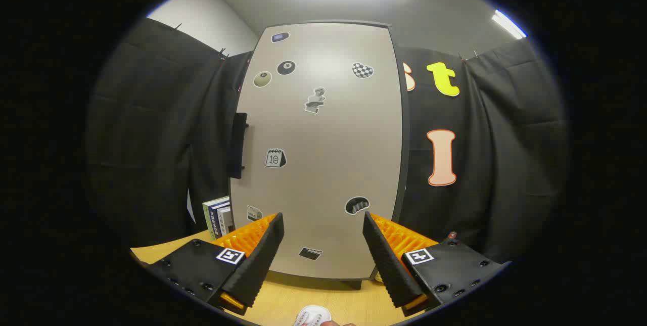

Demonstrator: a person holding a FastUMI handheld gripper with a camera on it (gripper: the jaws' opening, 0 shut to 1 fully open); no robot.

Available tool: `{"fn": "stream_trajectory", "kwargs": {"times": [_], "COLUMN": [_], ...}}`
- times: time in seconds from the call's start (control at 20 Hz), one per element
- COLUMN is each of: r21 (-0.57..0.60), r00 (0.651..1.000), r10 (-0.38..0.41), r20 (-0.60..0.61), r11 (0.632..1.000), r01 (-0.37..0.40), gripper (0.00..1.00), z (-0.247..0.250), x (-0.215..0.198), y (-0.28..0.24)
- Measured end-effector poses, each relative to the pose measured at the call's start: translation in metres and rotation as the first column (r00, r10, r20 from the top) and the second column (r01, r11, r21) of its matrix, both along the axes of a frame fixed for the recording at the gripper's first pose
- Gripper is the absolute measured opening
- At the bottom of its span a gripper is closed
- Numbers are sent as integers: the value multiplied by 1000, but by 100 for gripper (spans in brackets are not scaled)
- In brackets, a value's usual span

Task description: Open the shoe cabinet door, grab the shoes and put them into the shoe cabinet, then close the shoe cabinet door.

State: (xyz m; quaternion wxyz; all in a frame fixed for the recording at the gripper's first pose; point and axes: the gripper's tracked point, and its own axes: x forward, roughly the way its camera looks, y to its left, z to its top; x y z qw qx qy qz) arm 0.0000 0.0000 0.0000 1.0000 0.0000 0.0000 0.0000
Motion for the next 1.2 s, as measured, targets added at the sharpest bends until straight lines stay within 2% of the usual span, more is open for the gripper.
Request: {"fn": "stream_trajectory", "kwargs": {"times": [0.25, 0.75, 1.05, 1.2], "r21": [-14, -2, -41, -48], "r00": [997, 989, 989, 992], "r10": [-72, -148, -150, -128], "r20": [13, 2, 9, 16], "r11": [997, 989, 988, 991], "r01": [73, 148, 150, 128], "gripper": [99, 99, 99, 99], "z": [8, 25, 48, 60], "x": [-14, -41, -42, -34], "y": [-1, 17, 32, 46]}}
